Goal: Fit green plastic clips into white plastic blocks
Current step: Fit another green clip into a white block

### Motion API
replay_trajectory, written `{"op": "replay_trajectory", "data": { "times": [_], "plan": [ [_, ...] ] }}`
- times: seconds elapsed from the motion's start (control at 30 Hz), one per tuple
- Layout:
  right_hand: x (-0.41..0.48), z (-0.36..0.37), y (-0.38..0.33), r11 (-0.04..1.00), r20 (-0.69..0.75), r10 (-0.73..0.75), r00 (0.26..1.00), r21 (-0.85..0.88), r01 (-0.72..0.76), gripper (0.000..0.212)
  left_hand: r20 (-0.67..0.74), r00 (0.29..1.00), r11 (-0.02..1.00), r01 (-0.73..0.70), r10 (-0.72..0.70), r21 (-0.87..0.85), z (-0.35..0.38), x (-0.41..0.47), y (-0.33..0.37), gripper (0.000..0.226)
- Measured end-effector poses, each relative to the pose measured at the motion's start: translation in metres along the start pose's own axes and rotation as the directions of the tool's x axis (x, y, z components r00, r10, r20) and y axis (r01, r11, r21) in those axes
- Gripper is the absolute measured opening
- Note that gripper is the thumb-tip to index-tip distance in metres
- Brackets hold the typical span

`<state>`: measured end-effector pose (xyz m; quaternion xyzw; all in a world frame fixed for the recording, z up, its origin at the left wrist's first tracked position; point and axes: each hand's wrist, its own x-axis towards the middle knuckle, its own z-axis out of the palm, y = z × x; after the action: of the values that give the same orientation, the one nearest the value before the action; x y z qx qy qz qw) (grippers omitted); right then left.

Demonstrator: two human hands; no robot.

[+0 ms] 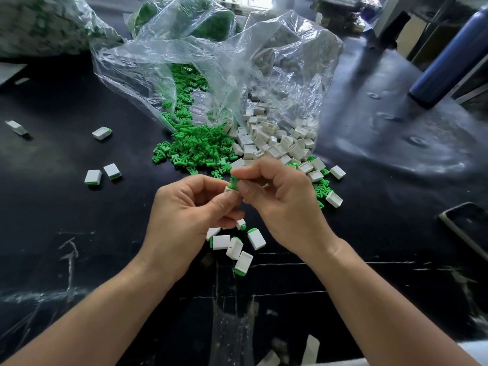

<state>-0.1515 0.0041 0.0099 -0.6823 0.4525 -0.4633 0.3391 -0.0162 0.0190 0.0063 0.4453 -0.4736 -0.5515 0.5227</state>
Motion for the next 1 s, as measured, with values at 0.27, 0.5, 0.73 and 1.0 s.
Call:
{"op": "replay_trajectory", "data": {
  "times": [0.27, 0.5, 0.73, 1.0],
  "plan": [
    [-0.001, 0.003, -0.001, 0.991, -0.004, -0.097, 0.995, -0.097, 0.096, 0.011, -0.018, 0.999, 0.999, -0.048, 0.049, 0.014, -0.001, -0.002, -0.001, 0.013],
    [-0.002, 0.003, -0.002, 0.995, -0.007, -0.058, 0.998, -0.086, 0.057, 0.019, -0.008, 1.000, 0.996, 0.005, -0.006, -0.092, -0.002, 0.002, -0.003, 0.016],
    [-0.001, 0.000, -0.010, 0.923, 0.120, 0.292, 0.949, 0.225, -0.312, 0.031, -0.023, 0.969, 0.967, -0.241, 0.244, 0.087, -0.004, 0.002, -0.002, 0.012],
    [0.000, -0.005, -0.014, 0.747, 0.480, 0.402, 0.780, 0.320, -0.583, 0.044, 0.058, 0.937, 0.911, -0.349, 0.345, 0.219, -0.009, 0.000, -0.009, 0.020]
  ]
}}
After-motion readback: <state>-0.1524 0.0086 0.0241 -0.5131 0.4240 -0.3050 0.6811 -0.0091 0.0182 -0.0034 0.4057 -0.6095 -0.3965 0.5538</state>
